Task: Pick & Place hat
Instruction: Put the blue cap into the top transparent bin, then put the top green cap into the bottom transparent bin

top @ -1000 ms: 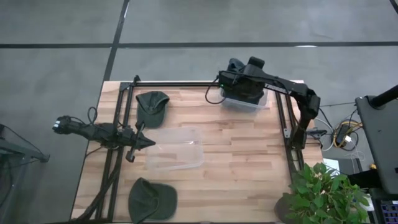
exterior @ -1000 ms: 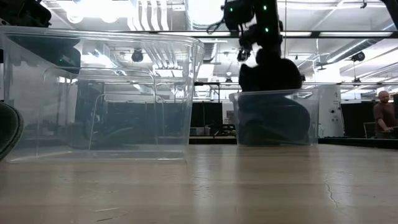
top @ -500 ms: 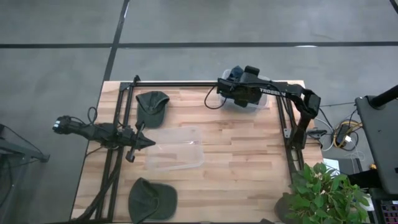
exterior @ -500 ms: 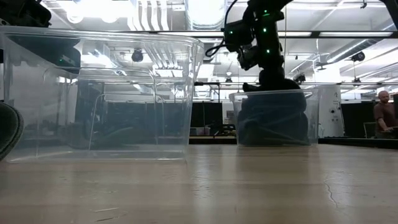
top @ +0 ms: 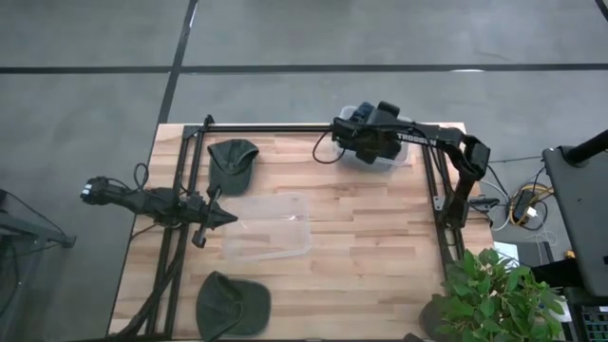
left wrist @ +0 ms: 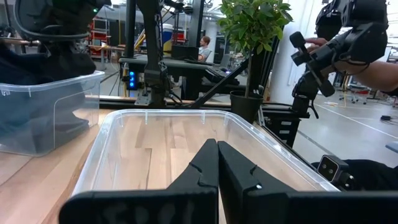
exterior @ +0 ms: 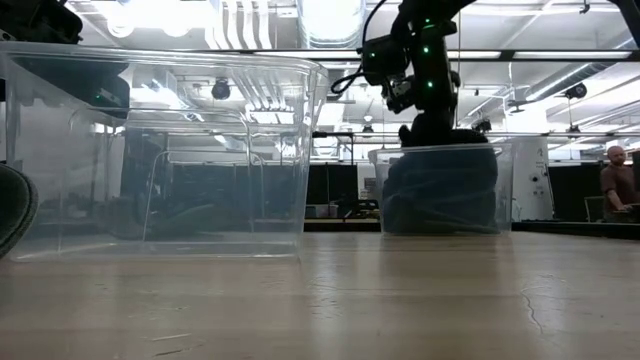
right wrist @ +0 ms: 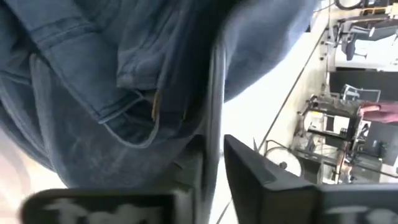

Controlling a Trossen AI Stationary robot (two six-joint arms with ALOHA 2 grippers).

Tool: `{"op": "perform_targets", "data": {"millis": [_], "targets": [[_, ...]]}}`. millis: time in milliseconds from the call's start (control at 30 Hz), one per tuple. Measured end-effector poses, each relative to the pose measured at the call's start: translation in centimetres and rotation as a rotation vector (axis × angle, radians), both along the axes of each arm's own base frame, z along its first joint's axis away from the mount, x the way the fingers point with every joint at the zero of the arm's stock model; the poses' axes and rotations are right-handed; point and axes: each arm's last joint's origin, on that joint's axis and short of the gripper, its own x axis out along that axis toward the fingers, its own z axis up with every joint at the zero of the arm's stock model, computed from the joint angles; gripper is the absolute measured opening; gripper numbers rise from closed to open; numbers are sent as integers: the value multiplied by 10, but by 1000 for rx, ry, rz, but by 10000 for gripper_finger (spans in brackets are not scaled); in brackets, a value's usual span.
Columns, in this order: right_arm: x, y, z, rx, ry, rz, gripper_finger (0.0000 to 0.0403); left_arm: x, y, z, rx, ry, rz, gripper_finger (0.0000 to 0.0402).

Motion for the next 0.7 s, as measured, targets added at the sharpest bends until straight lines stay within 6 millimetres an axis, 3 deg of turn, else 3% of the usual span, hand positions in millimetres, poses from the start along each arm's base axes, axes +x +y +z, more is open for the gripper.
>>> {"op": "perform_targets", "data": {"millis": [333, 500, 700], "targets": [[5, 0, 31, -137, -37, 2, 201, 0, 0, 0, 0, 0, 1, 0], [7, 4, 57, -144, -107, 18, 227, 0, 0, 0, 0, 0, 1, 0], [3, 5, 75, -153, -121, 1, 235, 0, 0, 0, 0, -1, 0, 0]]}}
